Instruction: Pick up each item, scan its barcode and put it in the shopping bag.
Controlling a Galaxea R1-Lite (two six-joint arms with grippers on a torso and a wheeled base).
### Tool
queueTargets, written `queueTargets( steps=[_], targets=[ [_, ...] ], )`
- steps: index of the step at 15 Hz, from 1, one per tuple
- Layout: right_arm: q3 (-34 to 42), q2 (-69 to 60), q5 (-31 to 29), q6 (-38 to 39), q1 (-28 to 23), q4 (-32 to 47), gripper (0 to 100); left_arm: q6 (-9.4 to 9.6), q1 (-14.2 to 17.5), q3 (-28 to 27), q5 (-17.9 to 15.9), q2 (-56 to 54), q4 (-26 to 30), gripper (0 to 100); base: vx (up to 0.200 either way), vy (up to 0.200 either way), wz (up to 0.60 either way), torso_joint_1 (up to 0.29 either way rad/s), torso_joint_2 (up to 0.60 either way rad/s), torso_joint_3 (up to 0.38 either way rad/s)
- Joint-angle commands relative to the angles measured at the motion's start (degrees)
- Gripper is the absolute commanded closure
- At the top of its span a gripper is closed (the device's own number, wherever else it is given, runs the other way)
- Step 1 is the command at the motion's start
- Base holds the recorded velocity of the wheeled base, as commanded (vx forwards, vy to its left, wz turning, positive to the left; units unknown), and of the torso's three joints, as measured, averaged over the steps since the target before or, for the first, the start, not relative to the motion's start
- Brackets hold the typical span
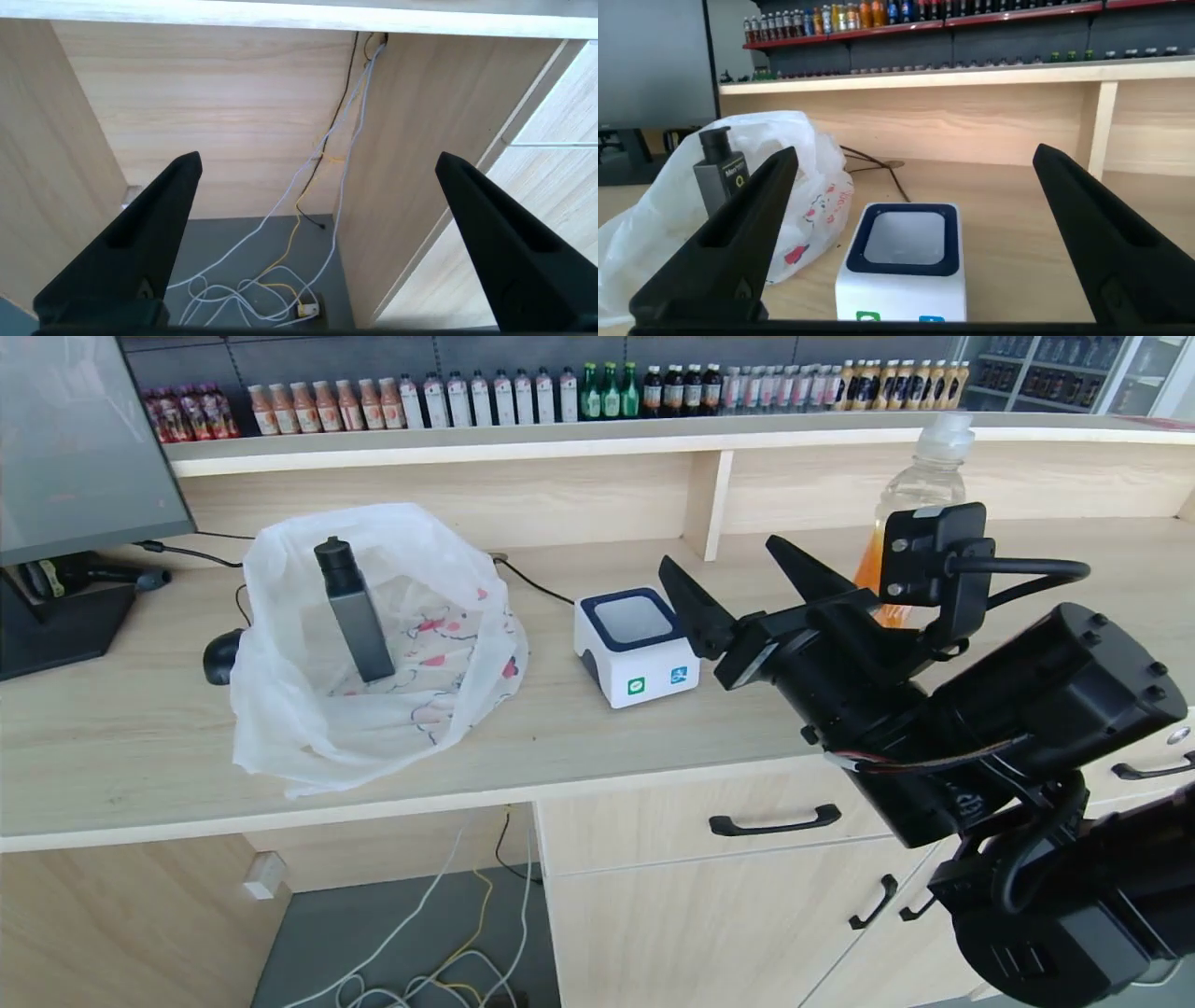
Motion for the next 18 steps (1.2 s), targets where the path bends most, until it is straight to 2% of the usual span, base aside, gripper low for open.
queueTargets(
  steps=[1,10,12,14,18],
  targets=[
    [0.07,0.0,0.01,-0.01,0.03,-0.03,0,-0.13,0.0,0.0,0.01,-0.02,-0.02,0,0.0,-0.2,0.0,0.007,0.0,0.002],
    [-0.81,1.41,-0.6,-0.1,-0.06,-0.03,0,-0.13,0.0,0.0,0.01,-0.02,-0.02,0,0.0,-0.2,0.0,0.003,0.0,0.004],
    [-0.54,0.79,-4.3,0.34,-0.32,-0.03,0,0.31,0.0,0.0,0.01,-0.02,-0.02,0,0.0,0.0,0.0,0.0,0.0,0.0],
    [-1.07,-1.31,-4.91,1.04,-1.99,1.02,0,0.4,0.0,0.0,0.01,-0.02,-0.02,0,0.0,0.0,0.0,0.0,0.0,0.0],
    [-1.34,-6.41,-4.56,1.48,-5.42,11.39,0,0.4,0.0,0.0,0.01,-0.02,-0.02,0,0.0,0.0,0.0,0.0,0.0,0.0]
  ],
)
